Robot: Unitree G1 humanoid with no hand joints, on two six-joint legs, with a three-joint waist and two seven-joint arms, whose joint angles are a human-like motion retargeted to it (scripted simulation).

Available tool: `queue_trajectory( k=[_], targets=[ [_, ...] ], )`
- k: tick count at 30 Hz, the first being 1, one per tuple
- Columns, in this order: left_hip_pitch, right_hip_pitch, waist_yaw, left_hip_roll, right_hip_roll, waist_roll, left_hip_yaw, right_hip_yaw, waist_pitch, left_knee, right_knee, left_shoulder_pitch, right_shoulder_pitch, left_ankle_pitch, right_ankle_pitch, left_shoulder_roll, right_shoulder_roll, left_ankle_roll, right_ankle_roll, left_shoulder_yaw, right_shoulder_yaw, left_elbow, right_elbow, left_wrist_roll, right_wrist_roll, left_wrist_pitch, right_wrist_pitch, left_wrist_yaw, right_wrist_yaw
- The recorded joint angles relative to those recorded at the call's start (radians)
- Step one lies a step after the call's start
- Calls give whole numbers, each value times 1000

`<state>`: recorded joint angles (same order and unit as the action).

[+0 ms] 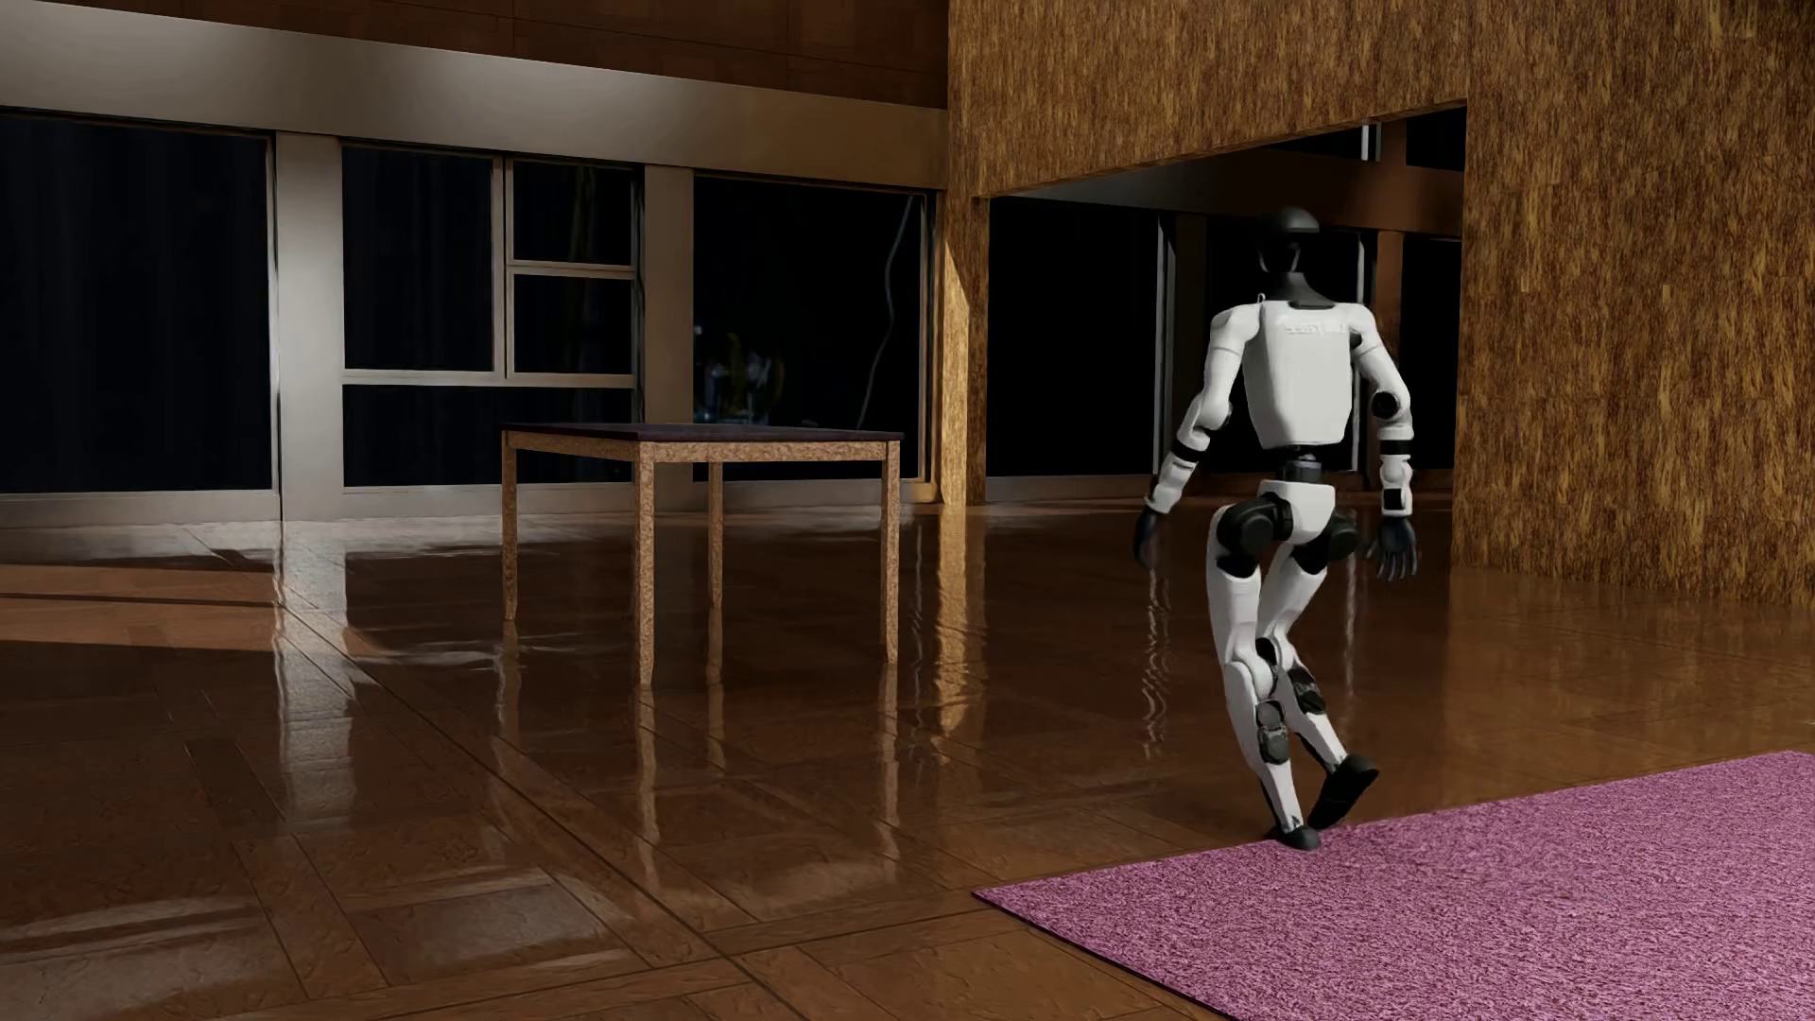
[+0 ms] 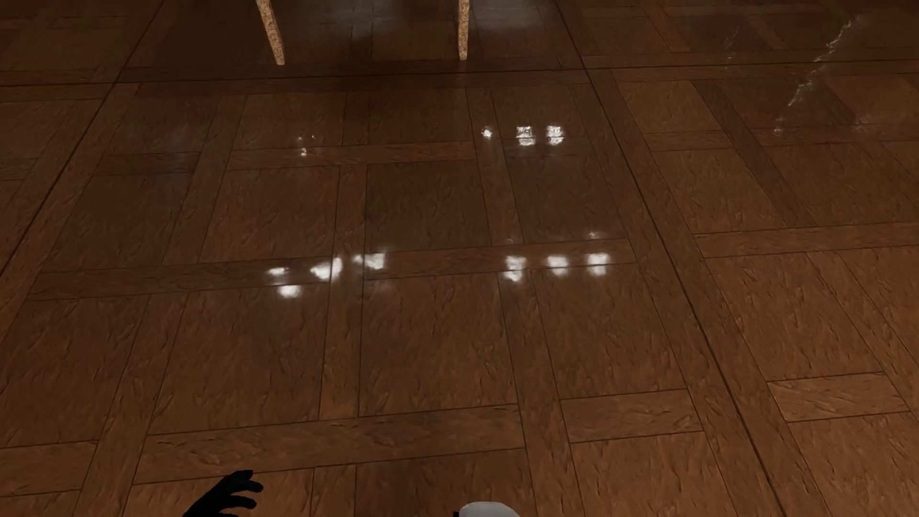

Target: Walk towards the table

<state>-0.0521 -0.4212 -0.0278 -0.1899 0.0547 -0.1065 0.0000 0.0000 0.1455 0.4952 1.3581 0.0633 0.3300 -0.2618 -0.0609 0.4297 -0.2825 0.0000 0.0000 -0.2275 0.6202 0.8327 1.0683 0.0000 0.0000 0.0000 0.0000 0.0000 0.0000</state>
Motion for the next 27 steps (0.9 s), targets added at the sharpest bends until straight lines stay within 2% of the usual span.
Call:
queue_trajectory(
  k=[1,3,4,6,7,8,10,11,13,14,15,17,19,21,23,25,27],
  targets=[
    [50,-50,-25,0,3,14,0,0,2,-14,-117,-24,5,-24,41,3,0,0,0,23,-5,-29,13,0,0,0,0,0,0],
    [159,-77,-66,4,-5,40,0,0,4,-53,-504,-63,12,-72,109,3,-2,0,0,46,-23,-74,19,0,0,0,0,0,0],
    [212,-57,-83,6,-13,48,0,0,2,-69,-705,-75,11,-101,89,0,-3,0,0,52,-32,-90,15,0,0,0,0,0,0],
    [290,13,-127,9,-47,54,0,0,-5,-67,-993,-82,-3,-151,-76,-10,-5,0,0,48,-46,-111,7,0,0,0,0,0,0],
    [314,41,-152,20,-65,57,0,0,-9,-51,-1009,-78,-14,-151,-145,-17,-5,0,0,36,-56,-113,6,0,0,0,0,0,0],
    [331,52,-163,37,-66,67,0,0,-14,-33,-1004,-67,-28,-125,-115,-27,-4,0,0,21,-66,-105,8,0,0,0,0,0,0],
    [344,40,-117,79,1,119,0,0,-29,18,-950,-24,-70,12,103,-62,-12,0,0,-1,-59,-42,27,0,0,0,0,0,0],
    [337,53,-78,96,39,144,0,0,-38,75,-915,12,-98,133,137,-81,-21,0,0,-17,-34,9,40,0,0,0,0,0,0],
    [263,142,-6,124,66,165,0,0,-46,291,-899,86,-154,410,74,-97,-44,0,0,-88,-2,135,30,0,0,0,0,0,0],
    [193,197,23,142,75,174,0,0,-46,423,-910,117,-181,449,26,-100,-60,0,0,-128,-20,199,-7,0,0,0,0,0,0],
    [112,252,45,160,85,185,0,0,-45,552,-925,150,-204,391,-20,-102,-78,0,0,-158,-58,247,-60,0,0,0,0,0,0],
    [-59,346,88,175,90,191,0,0,-44,732,-944,224,-245,183,-98,-105,-109,0,0,-191,-169,311,-171,0,0,0,0,0,0],
    [-200,437,139,161,77,181,0,0,-45,727,-960,298,-280,63,-169,-108,-123,0,0,-207,-290,349,-261,0,0,0,0,0,0],
    [-299,515,186,144,61,168,0,0,-46,542,-974,358,-308,49,-231,-108,-119,0,0,-236,-388,355,-332,0,0,0,0,0,0],
    [-327,585,226,141,44,157,0,0,-41,252,-985,389,-327,77,-273,-118,-108,0,0,-258,-430,359,-386,0,0,0,0,0,0],
    [-306,642,255,164,34,164,0,0,-40,-12,-984,391,-332,76,-301,-135,-100,0,0,-284,-407,367,-423,0,0,0,0,0,0],
    [-289,681,266,187,19,168,0,0,-45,-108,-964,370,-317,70,-302,-148,-83,0,0,-312,-343,362,-425,0,0,0,0,0,0]
  ],
)
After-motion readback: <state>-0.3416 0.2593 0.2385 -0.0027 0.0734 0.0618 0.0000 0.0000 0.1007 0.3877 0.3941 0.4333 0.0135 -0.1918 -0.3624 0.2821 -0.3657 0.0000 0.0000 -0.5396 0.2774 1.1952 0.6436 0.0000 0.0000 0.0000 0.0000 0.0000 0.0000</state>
